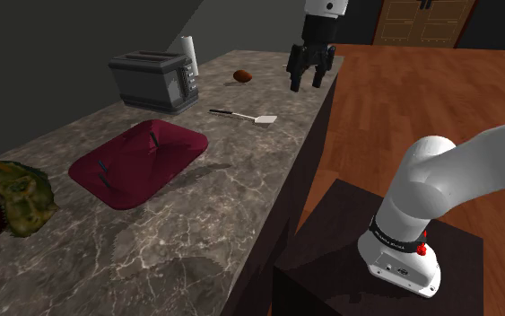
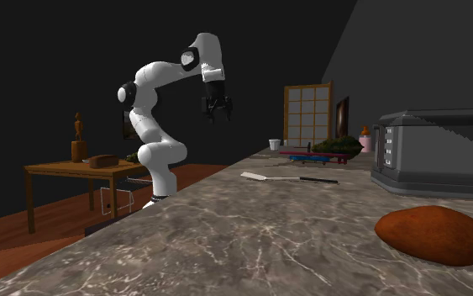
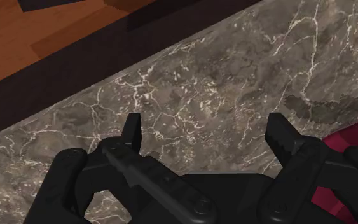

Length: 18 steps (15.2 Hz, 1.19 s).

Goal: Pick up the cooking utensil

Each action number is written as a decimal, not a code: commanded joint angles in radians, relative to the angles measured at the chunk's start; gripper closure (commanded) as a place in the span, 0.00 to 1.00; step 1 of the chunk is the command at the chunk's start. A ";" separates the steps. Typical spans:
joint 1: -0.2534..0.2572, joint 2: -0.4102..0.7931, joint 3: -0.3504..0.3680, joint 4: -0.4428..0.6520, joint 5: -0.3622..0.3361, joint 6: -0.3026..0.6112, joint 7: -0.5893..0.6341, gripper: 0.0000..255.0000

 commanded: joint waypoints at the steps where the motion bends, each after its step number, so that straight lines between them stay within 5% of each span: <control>1: 0.000 0.000 0.000 0.000 0.000 0.000 0.000 0.00; 18: 0.045 0.594 -0.091 0.259 -0.076 0.320 -0.350 0.00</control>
